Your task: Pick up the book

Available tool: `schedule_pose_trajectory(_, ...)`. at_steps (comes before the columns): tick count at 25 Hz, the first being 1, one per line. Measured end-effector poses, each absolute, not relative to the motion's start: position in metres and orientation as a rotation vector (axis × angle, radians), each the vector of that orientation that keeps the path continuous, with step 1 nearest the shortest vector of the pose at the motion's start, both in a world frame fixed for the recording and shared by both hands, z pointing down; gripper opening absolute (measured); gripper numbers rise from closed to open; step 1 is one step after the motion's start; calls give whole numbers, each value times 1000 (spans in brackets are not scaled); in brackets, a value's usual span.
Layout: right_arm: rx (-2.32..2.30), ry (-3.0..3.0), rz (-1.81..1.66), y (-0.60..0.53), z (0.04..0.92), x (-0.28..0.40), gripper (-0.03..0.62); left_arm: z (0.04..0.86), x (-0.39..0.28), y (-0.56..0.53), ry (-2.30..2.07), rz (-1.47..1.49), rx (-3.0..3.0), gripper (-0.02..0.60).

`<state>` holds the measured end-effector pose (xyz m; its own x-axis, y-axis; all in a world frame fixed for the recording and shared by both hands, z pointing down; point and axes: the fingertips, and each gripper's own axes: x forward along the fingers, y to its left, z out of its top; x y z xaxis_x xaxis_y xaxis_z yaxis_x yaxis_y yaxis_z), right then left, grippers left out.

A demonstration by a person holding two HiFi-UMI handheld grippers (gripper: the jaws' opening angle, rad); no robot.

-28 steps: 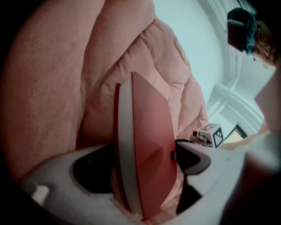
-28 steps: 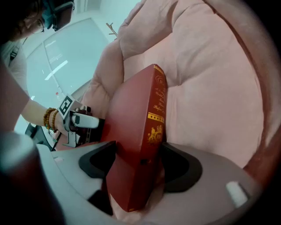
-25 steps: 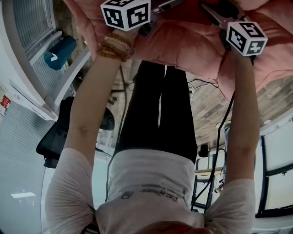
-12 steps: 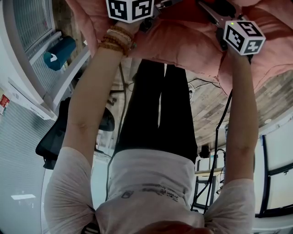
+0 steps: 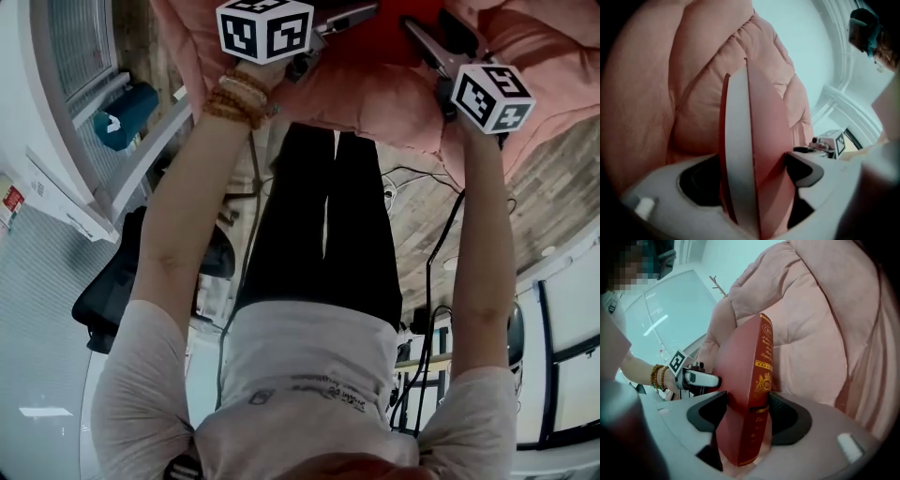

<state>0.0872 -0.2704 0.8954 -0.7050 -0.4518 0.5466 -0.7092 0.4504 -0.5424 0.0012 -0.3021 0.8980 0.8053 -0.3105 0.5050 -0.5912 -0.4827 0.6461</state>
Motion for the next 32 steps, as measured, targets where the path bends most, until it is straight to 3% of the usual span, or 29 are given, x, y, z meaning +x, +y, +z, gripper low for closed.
schedule_pose_trajectory(18,1106,-2467,937,-244,705,107,284,705,20,-280,-639,320,2271,397)
schedule_pose_trajectory(32,1200,-2532,717,-210,507,101,282,503,16,-248,-653,264,2457,394)
